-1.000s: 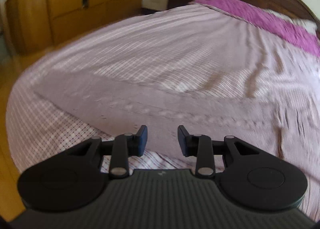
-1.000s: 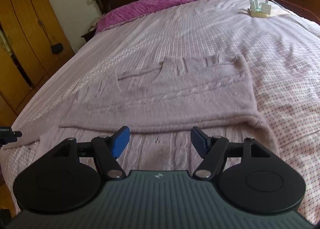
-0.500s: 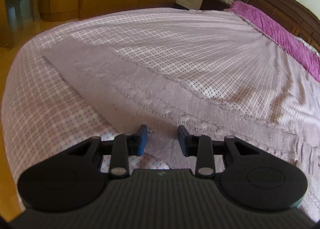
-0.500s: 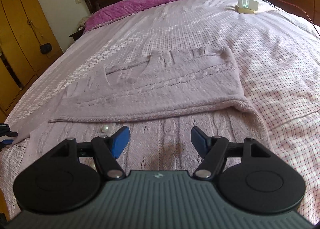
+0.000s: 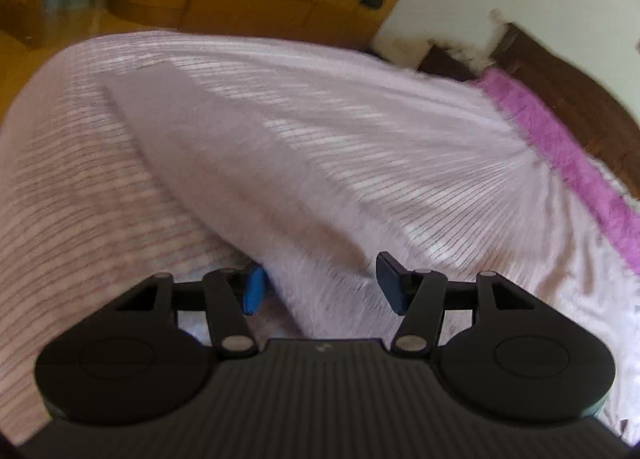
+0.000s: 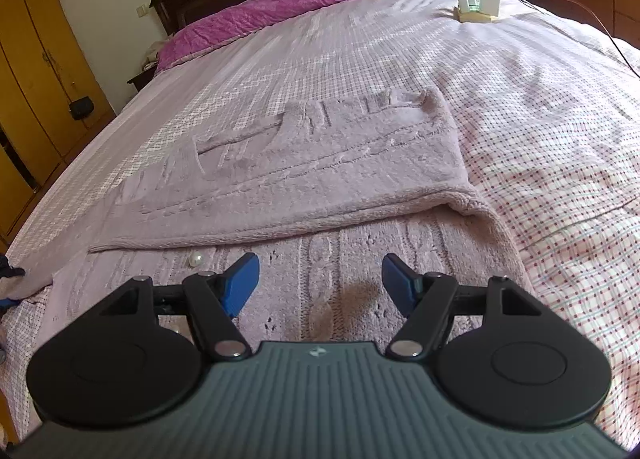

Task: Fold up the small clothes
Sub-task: 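Grasp the lilac cardigan sleeve with the left gripper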

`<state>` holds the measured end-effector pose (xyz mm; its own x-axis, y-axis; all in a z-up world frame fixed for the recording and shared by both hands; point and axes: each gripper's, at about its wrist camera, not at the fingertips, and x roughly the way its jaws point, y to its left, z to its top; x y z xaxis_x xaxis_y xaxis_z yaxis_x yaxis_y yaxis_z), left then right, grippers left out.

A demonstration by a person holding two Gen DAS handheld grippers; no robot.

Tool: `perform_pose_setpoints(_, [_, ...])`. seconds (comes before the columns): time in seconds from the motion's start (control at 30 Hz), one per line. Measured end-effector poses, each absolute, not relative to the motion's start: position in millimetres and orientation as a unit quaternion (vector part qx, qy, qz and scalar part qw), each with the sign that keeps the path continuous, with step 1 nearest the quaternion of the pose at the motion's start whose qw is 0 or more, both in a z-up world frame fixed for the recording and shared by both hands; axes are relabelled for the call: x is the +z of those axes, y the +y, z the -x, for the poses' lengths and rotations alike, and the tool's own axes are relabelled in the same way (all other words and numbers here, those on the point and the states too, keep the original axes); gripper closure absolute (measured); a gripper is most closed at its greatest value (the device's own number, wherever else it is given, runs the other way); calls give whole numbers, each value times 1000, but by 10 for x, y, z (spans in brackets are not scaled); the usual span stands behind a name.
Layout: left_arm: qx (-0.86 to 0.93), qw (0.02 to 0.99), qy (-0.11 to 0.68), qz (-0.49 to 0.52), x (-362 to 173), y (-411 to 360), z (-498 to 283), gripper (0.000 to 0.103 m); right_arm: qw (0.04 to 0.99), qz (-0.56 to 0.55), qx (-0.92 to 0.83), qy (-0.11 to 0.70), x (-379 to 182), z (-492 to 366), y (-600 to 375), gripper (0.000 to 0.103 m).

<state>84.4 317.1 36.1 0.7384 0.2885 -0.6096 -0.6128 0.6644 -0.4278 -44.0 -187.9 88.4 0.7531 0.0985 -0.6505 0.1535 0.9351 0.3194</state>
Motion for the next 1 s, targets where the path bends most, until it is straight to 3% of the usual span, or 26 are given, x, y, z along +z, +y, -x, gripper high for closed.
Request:
perform_pose_setpoints(0.13, [253, 893, 244, 280, 312, 3119, -881, 46, 917, -177, -18, 357, 830, 412, -1860, 29])
perform_pose_setpoints(0.27, [273, 902, 237, 235, 301, 3047, -823, 75, 919, -170, -21, 354, 829, 397, -1839, 29])
perform_pose_setpoints(0.4, [276, 906, 208, 243, 406, 3105, -675, 88, 920, -170, -20, 352, 821, 397, -1850, 29])
perform_pose_setpoints(0.67, [265, 905, 185, 275, 551, 3085, -506, 94, 922, -173, -17, 347, 820, 424, -1873, 29])
perform_pose_setpoints(1.0, [216, 903, 193, 317, 502, 3156, -561, 94, 921, -172, -8, 348, 806, 408, -1858, 29])
